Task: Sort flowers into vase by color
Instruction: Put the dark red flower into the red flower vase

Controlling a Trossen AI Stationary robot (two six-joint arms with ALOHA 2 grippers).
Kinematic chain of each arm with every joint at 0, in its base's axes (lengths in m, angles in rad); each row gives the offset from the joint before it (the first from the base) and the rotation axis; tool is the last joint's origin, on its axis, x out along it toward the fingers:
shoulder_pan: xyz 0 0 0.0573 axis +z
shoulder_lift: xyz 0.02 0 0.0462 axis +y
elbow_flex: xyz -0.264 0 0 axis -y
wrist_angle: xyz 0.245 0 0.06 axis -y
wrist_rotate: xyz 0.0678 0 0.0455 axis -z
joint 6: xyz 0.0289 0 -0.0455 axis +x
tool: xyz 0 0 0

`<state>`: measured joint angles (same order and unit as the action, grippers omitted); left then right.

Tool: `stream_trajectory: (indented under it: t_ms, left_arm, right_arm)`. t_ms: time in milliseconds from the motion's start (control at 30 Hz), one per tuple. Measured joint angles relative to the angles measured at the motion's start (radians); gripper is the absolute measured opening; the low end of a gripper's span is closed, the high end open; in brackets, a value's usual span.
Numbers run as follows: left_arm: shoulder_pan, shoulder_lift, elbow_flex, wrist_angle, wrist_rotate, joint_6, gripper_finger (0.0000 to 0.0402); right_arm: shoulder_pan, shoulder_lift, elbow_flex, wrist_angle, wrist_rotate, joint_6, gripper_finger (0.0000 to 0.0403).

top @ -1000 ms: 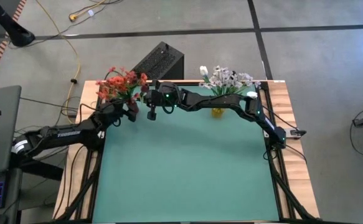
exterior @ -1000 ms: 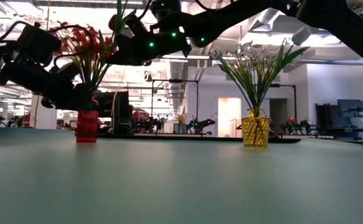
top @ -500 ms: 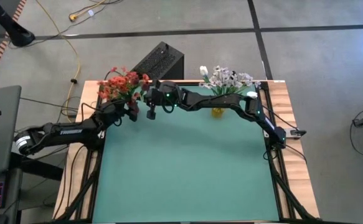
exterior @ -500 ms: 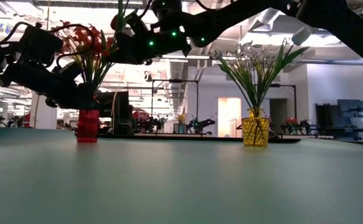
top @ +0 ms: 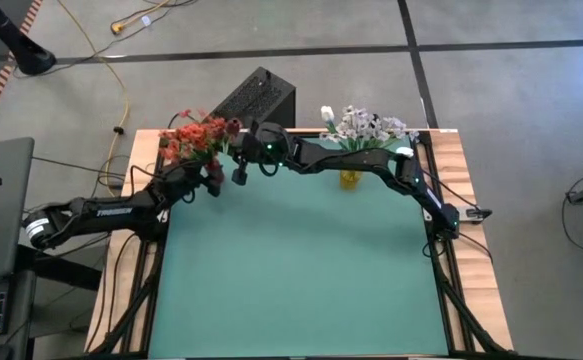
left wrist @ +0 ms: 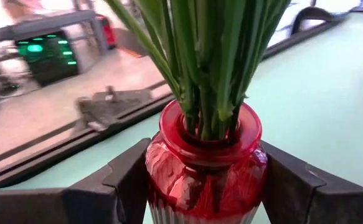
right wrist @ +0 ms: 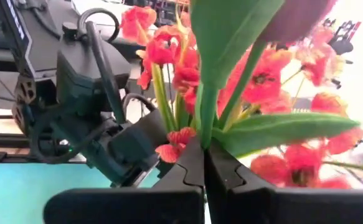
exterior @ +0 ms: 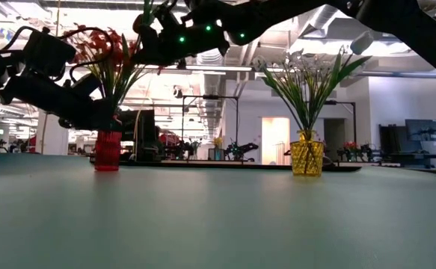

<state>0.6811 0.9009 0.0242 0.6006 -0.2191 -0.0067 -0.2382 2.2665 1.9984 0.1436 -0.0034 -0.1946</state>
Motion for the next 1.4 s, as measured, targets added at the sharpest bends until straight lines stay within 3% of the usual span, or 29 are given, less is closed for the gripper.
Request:
stream_trajectory:
  t_ms: [633, 1100, 1400]
  left_arm:
    - [-0.006, -0.03, 0.01, 0.007, 0.32, -0.023, 0.0224]
    - [-0.032, -0.032, 0.013, -0.056, 0.304, 0.007, 0.0224]
    - [-0.032, -0.032, 0.013, -0.059, 0.317, 0.021, 0.0224]
  right_arm:
    - [0.001, -0.056, 0.0, -0.194, -0.002, 0.081, 0.0021]
    - [0.008, -0.086, 0.0, -0.302, -0.024, 0.089, 0.0021]
    - [0.043, -0.173, -0.013, -0.405, -0.023, -0.013, 0.0024]
